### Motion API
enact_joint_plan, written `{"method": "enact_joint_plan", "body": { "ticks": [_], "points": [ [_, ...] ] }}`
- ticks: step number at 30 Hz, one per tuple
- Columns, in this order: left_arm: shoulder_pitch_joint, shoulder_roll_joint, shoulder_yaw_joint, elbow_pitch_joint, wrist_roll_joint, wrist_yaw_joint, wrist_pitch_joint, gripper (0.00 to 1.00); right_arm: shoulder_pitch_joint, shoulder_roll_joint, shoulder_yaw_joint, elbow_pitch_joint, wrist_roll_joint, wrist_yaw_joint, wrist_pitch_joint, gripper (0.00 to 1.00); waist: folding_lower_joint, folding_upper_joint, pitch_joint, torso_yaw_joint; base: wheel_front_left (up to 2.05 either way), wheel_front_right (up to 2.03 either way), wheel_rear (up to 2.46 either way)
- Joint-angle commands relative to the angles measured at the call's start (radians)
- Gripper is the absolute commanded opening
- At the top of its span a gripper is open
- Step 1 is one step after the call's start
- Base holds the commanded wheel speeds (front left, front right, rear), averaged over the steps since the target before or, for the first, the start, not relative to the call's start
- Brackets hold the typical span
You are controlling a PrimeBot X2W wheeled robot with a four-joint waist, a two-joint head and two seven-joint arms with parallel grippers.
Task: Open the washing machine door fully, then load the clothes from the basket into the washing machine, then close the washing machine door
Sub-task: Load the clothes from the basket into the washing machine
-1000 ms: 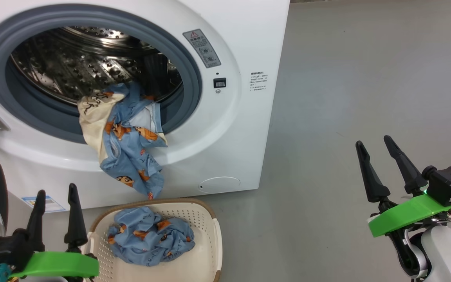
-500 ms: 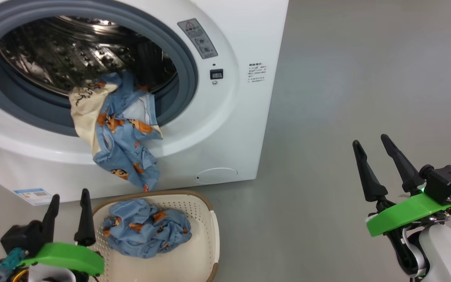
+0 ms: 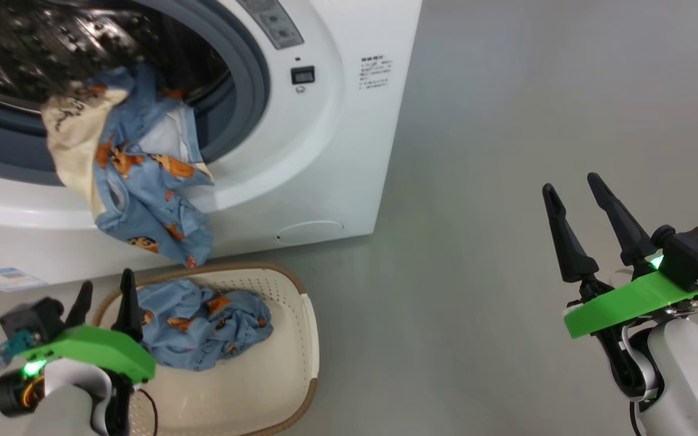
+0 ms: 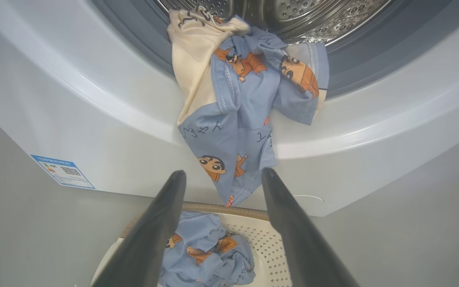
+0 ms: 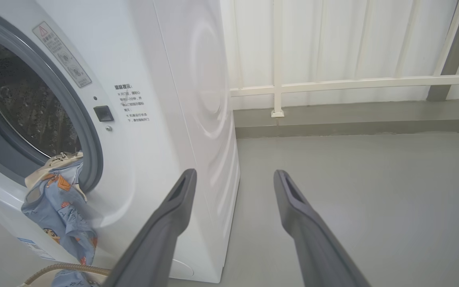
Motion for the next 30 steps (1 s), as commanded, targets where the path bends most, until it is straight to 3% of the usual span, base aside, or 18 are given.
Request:
{"method": "enact_joint_plan", "body": {
  "ticks": [1,18,30],
  "points": [
    [-0.042,0.04,0.017,0.008,-0.016,-0.003,-0.011,1.0,-0.016,-0.013,0.011,-0.027,0.009,0.006,-0.008,1.0,-0.0001,0.0,0.05,-0.028,0.0,0.0,0.0],
    [-0.295,0.136,-0.145,0.22,-0.224,-0.003,0.018,1.0,-0.074,-0.004,0.007,-0.067,-0.005,0.006,-0.008,1.0,-0.0001,0.0,0.236,-0.103,0.0,0.0,0.0],
    [-0.432,0.202,-0.201,0.288,-0.282,-0.003,0.0,1.0,-0.105,0.022,-0.005,-0.087,-0.015,0.006,-0.008,1.0,-0.0001,0.0,0.328,-0.141,0.0,0.0,0.0]
  ]
}}
